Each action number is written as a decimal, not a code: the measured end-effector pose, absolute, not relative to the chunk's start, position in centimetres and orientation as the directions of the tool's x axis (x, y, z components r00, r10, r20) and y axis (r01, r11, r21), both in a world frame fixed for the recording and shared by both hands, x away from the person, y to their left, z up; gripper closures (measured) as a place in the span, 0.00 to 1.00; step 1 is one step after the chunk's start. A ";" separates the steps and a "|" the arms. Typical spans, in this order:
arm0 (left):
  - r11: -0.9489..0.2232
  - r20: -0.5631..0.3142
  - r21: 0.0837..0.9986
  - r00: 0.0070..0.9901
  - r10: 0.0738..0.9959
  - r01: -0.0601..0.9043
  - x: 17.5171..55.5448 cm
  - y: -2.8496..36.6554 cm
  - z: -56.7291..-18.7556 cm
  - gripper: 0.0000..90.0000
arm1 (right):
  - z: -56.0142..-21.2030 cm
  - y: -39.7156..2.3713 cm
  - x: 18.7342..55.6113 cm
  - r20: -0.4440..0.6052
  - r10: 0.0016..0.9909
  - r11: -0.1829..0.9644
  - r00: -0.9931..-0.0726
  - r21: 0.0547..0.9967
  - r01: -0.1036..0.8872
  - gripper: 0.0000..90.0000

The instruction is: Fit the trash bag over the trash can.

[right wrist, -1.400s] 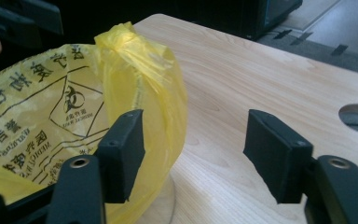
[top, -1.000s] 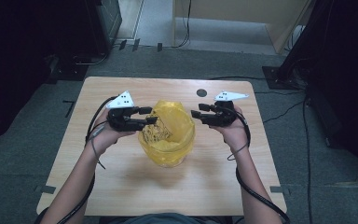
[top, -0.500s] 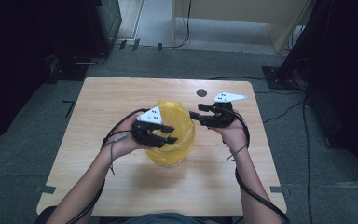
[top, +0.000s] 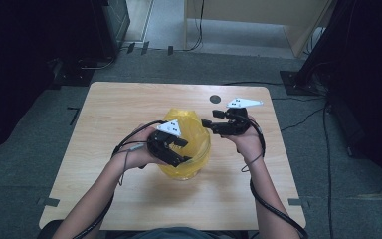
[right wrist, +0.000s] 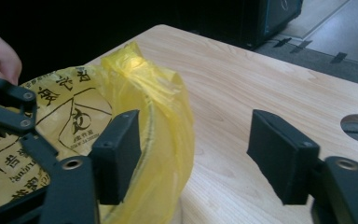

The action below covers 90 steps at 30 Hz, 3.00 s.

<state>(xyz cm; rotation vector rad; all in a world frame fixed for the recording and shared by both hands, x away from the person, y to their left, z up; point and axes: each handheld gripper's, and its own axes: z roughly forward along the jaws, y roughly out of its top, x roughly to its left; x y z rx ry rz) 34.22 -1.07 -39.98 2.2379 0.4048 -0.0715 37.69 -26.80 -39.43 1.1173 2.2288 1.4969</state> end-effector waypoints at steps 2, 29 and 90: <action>-0.590 -0.201 0.732 0.935 0.293 0.342 34.4 -1.1 -40.0 0.30 | -39.1 -26.7 37.5 0.201 0.704 0.194 -0.681 0.868 0.457 0.34; -0.379 -0.136 0.844 0.835 0.533 0.379 36.2 6.8 -35.9 0.41 | -37.1 -20.4 37.4 0.171 0.473 0.351 -0.864 0.863 0.363 0.63; -0.396 -0.166 0.828 0.849 0.502 0.397 36.7 8.8 -37.9 0.34 | -37.3 -19.5 37.3 0.082 0.383 0.583 -0.920 0.751 0.309 0.28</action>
